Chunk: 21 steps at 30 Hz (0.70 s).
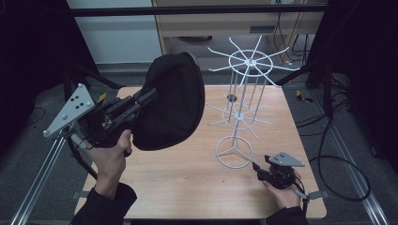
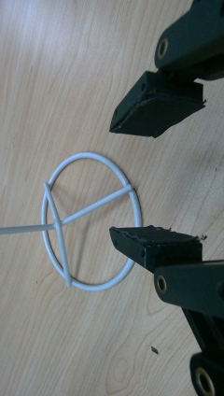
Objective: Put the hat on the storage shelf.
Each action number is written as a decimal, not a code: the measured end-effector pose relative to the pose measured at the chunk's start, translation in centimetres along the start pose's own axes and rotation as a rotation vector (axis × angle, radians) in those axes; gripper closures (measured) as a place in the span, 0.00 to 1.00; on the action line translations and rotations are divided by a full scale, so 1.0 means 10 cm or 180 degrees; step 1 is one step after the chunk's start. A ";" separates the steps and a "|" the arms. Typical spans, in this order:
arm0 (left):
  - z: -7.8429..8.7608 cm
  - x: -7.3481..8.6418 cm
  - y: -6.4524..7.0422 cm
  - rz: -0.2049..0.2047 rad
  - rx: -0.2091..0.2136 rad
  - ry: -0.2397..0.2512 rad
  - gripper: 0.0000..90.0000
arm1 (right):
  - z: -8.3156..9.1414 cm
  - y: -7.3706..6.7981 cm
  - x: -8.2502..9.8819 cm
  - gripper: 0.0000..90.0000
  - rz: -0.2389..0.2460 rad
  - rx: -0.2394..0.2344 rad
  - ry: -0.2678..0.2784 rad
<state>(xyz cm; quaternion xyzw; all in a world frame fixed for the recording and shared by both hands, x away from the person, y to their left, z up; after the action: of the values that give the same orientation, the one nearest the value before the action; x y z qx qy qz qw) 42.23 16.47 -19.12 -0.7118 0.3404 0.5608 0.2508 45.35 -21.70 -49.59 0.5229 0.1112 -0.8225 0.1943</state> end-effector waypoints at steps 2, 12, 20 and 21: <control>-0.02 -0.01 0.01 -0.0004 0.0006 -0.0001 0.89 | 0.00 0.00 0.00 0.48 -0.0012 -0.0007 -0.0003; -0.30 -0.09 0.10 -0.0042 0.0086 -0.0024 0.89 | 0.00 0.00 0.00 0.48 -0.0007 -0.0010 -0.0001; -0.53 -0.01 0.13 -0.0016 0.0152 -0.0109 0.89 | 0.00 -0.01 0.00 0.48 -0.0019 -0.0027 0.0000; -0.55 0.02 0.13 0.0002 0.0172 -0.0133 0.89 | 0.00 -0.01 0.00 0.47 -0.0019 -0.0028 -0.0001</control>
<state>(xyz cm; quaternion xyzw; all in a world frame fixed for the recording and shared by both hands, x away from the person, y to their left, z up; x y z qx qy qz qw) 44.71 11.48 -17.89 -0.6929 0.3504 0.5662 0.2768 45.30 -21.60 -49.62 0.5216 0.1163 -0.8226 0.1942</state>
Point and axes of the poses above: each handheld gripper's, and its own axes: z roughly backward along the jaws, x roughly out of its underside, y roughly to its right, the point moved 4 cm from there along -z, roughly forward along the jaws, and after that the axes turned 7 degrees about y, right-handed, at the moved point
